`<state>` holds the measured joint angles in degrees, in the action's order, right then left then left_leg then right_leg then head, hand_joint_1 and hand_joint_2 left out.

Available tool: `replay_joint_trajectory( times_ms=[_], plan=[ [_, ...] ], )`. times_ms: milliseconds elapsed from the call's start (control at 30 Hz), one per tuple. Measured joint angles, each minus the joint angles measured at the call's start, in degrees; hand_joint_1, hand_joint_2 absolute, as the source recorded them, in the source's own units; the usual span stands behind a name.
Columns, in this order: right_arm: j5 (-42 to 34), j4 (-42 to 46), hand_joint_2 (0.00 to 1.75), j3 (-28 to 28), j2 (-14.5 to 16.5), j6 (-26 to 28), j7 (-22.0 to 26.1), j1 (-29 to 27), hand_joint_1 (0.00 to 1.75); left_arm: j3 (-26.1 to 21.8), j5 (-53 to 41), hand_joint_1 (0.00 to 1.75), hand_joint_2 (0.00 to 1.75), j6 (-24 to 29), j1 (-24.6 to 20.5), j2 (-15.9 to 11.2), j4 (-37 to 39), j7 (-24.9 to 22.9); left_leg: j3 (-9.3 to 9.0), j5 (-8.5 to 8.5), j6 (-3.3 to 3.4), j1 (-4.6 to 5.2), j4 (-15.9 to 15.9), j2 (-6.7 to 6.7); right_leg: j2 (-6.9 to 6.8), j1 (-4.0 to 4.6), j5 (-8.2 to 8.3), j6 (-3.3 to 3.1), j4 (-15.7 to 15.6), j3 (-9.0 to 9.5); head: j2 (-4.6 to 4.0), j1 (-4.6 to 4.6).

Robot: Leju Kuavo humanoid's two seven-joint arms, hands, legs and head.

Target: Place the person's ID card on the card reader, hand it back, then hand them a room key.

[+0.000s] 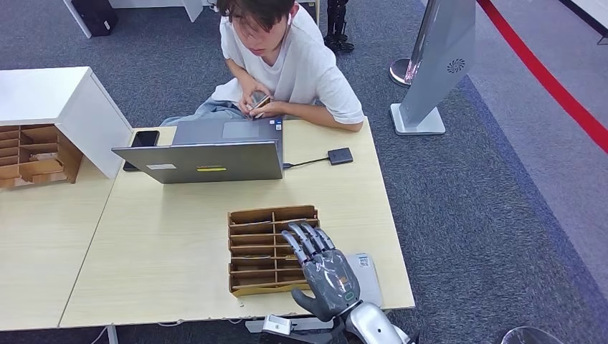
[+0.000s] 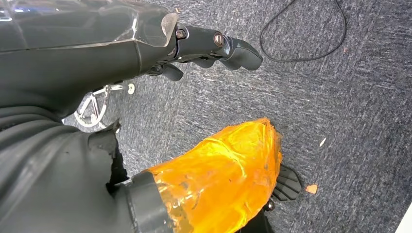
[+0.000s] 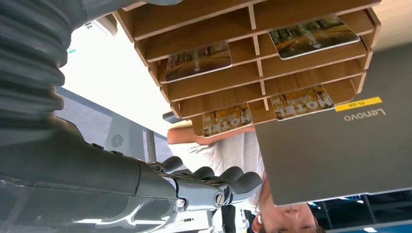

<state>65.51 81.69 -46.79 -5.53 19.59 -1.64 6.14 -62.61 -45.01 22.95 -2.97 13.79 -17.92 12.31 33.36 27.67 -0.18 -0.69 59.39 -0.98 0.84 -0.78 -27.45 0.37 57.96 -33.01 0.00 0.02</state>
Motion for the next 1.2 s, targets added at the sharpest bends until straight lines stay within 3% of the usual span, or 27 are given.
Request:
replay_joint_trajectory(
  times_ms=[900, 1200],
  plan=[
    [0.3, -1.2, 1.75, 0.0, 0.0, -0.1, -0.9, 1.5, 0.05, 0.0, -0.6, 0.00, 0.00, 0.0, -0.2, -0.2, 0.0, 0.0, 0.00, 0.00, 0.00, 0.00, 0.0, 0.00, 0.00, 0.00, 0.00, 0.00, 0.0, 0.00, 0.00, 0.00],
    [0.3, -1.2, 1.75, 0.0, 0.0, -0.2, -0.9, 1.5, 0.19, 0.0, -0.6, 0.00, 0.00, 0.0, -0.2, -0.2, 0.0, 0.0, 0.00, 0.00, 0.00, 0.00, 0.0, 0.00, 0.00, 0.00, 0.00, 0.00, 0.0, 0.00, 0.00, 0.00]
  ],
)
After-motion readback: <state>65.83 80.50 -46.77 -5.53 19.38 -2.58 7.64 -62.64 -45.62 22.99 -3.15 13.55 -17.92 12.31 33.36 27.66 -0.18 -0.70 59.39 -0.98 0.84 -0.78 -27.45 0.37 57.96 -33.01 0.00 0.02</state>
